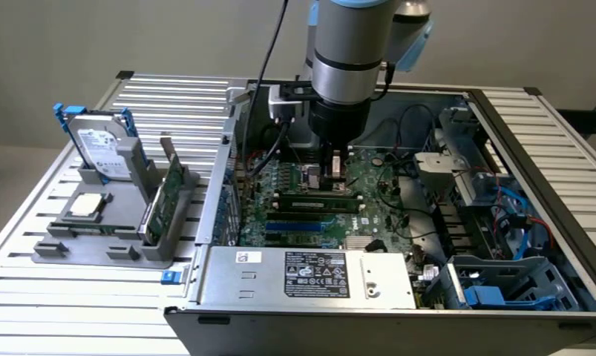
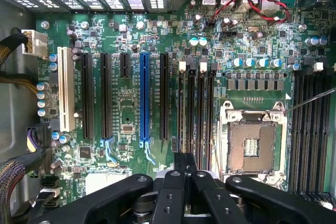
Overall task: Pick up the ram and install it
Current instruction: 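Press down the ram until it locks into place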
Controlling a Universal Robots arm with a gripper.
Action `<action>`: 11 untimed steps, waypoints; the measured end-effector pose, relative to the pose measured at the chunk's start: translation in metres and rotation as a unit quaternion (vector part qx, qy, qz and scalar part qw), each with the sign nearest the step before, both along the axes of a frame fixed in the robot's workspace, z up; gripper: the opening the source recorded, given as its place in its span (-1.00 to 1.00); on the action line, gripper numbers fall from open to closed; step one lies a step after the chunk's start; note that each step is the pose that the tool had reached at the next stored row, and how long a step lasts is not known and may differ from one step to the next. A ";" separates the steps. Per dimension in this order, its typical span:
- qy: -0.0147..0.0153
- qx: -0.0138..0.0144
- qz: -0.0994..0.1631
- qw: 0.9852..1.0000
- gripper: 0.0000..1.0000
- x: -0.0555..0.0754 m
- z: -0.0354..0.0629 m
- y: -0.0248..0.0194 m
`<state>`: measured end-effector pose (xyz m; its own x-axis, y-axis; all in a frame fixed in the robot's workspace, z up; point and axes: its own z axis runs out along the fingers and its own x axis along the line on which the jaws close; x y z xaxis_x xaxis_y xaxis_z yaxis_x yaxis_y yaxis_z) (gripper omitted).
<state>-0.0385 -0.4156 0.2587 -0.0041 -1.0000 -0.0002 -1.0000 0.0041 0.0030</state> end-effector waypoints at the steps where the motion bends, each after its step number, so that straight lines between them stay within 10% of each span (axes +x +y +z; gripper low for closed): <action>1: 0.000 0.000 0.000 1.000 -0.79 0.000 0.0000 0.0000; 11: 0.000 0.000 0.000 1.000 -0.79 -0.002 -0.0003 0.0000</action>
